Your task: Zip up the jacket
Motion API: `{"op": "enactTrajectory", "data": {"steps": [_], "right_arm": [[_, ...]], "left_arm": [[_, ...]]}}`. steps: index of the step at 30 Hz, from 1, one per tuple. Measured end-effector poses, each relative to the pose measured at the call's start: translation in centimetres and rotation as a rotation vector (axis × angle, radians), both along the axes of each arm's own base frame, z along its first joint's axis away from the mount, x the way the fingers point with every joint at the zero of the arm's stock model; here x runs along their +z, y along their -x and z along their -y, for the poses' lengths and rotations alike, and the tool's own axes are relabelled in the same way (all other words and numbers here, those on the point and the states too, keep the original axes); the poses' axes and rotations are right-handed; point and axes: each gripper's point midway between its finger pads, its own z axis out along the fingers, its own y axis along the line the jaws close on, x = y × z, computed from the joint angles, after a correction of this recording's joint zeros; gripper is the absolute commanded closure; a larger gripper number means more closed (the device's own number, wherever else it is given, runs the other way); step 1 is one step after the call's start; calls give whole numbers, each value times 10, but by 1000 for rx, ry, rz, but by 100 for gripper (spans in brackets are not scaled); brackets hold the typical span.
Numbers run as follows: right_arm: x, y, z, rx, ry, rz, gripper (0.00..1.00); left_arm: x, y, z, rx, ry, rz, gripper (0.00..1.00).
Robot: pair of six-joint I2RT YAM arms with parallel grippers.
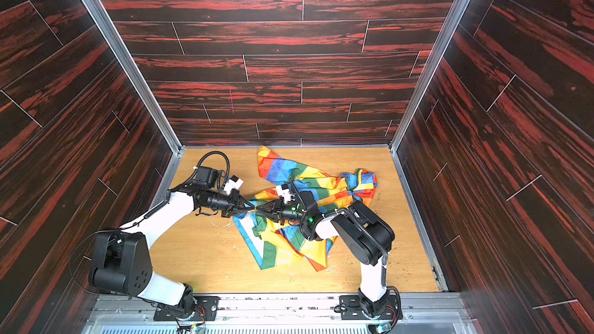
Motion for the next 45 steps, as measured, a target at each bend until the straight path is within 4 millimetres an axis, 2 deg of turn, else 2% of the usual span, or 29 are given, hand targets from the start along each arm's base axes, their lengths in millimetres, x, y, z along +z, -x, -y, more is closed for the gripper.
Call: {"op": "enactTrajectory", "data": {"steps": [14,20,28,37,45], "right_arm": [[-2,0,0,0,10,6,100],[-4,1,3,1,54,18,100],[4,-3,6,-5,167,77,100],[-1,-7,12,-21,300,118,100],[-2,-9,16,-26,347,144,100]], "left_arm": [[0,0,0,1,-2,-1,100],[-1,1,0,-2,-4,-4,100],[0,1,1,-5,-2,-3,100],[0,2,1,-5,-3,-1,100],[0,2,1,-5,-3,-1,100]]}}
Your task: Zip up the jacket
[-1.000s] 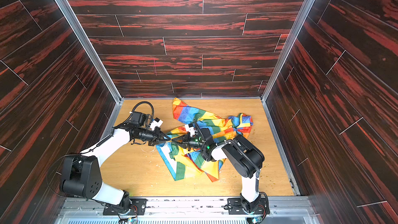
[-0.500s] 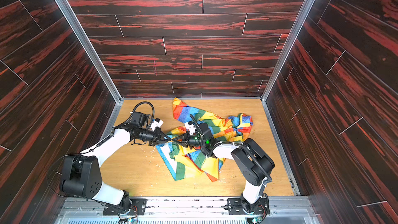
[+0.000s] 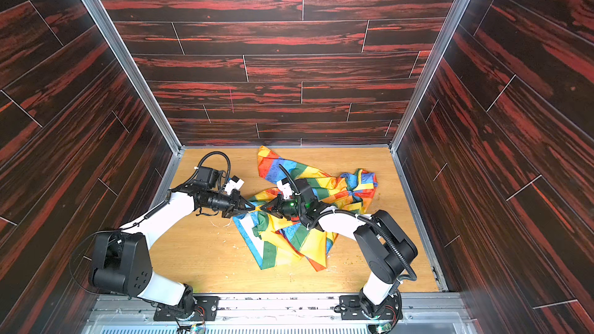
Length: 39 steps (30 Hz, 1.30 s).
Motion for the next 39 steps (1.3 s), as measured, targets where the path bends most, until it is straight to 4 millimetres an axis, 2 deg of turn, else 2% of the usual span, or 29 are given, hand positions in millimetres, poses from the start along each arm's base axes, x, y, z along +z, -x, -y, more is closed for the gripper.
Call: {"op": "enactTrajectory", "data": {"steps": [19,29,39], "right_arm": [[-8,-7,12,-22,105,44,100],[-6,-12,14,-26,129,57,100],[-7,-19,19,-41,160,75,100]], "left_arm": [[-4,-3,-3,19,-39,13,100],[-7,-2,-2,38,-195,85,100],[-6,-7,-13,93,-318,164,100]]}}
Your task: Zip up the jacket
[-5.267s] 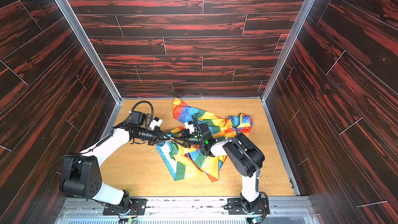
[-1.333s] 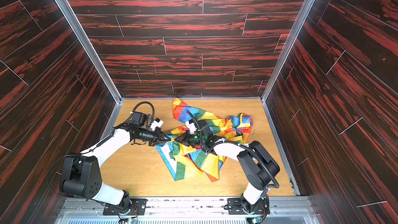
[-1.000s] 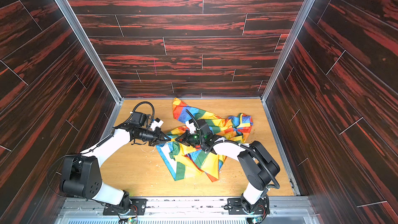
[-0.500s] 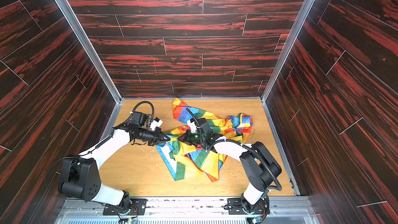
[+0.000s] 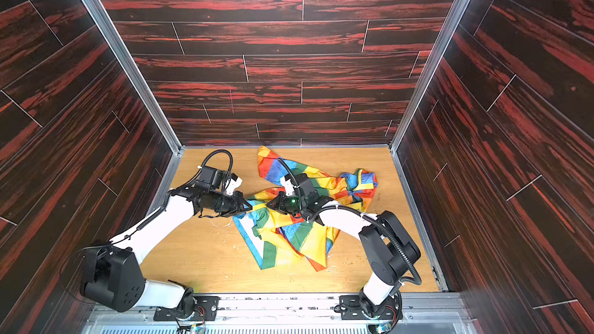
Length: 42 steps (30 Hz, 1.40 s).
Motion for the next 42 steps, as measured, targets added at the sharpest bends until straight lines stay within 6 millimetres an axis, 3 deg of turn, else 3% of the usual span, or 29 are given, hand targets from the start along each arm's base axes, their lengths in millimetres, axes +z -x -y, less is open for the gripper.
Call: {"op": "enactTrajectory", "data": {"steps": [15,28,42], "right_arm": [[-4,-8,7,-26,47,24,100],[-14,-10,17,-37,100,25,100],[-21,-16,28,-59,140,29,100]], "left_arm": [[-3,-7,-9,54,-51,51,100],[-17,2,-13,82,-57,62,100],[-16,0,-13,91,-52,88,100]]}}
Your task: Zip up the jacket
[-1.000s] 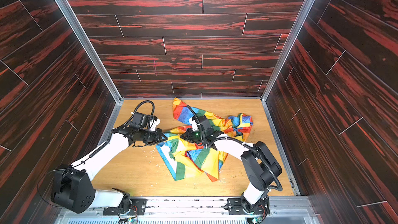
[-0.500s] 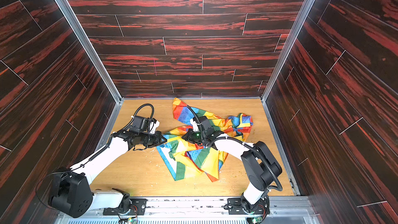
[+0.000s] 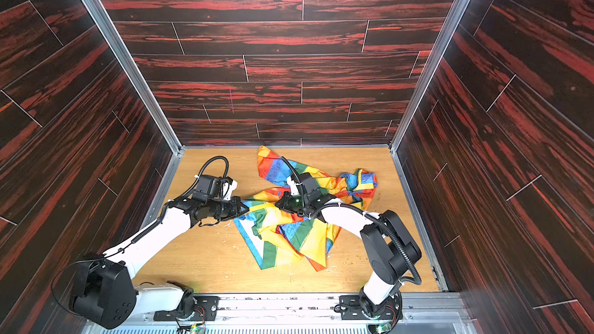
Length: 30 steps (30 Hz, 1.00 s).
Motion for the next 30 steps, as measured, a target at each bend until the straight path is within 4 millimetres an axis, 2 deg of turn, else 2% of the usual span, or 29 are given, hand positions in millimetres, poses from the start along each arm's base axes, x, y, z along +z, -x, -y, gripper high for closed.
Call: {"op": "enactTrajectory", "data": {"steps": [30], "right_arm": [[8,-13,26,-47,29,30,100]], "left_arm": [[1,-1,0,4,4,-1,100]]}}
